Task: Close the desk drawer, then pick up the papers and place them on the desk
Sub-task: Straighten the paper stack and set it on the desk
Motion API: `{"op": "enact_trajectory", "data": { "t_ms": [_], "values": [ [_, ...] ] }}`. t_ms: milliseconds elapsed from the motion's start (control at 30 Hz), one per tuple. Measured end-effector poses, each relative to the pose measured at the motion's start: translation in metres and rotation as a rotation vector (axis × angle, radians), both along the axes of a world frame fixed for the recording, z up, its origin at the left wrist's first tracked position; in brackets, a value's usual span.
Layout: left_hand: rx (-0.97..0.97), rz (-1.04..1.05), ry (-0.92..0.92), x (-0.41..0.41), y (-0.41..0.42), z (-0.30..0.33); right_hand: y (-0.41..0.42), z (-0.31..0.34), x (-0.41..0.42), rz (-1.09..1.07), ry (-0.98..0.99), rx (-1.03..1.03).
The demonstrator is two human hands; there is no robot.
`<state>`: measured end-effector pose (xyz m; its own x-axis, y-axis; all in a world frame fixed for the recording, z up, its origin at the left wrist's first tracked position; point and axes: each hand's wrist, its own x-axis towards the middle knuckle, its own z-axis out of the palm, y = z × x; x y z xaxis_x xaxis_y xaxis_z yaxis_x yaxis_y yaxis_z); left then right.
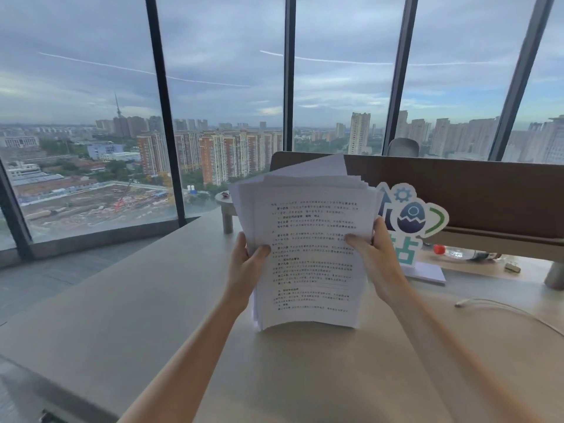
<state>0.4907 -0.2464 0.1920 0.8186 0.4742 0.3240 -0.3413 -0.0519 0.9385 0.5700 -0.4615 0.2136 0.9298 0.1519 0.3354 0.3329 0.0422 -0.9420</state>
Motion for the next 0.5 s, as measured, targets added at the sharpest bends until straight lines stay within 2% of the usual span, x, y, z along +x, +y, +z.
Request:
{"op": "enact_trajectory", "data": {
  "t_ms": [233,500],
  "values": [
    [0.086,-0.055,-0.062,-0.003,-0.001,-0.005,-0.002,-0.001,0.001,0.027,-0.073,0.003],
    [0.127,-0.033,0.037,0.000,-0.002,-0.015,-0.001,-0.011,-0.002,0.044,-0.001,0.130]
  ]
}}
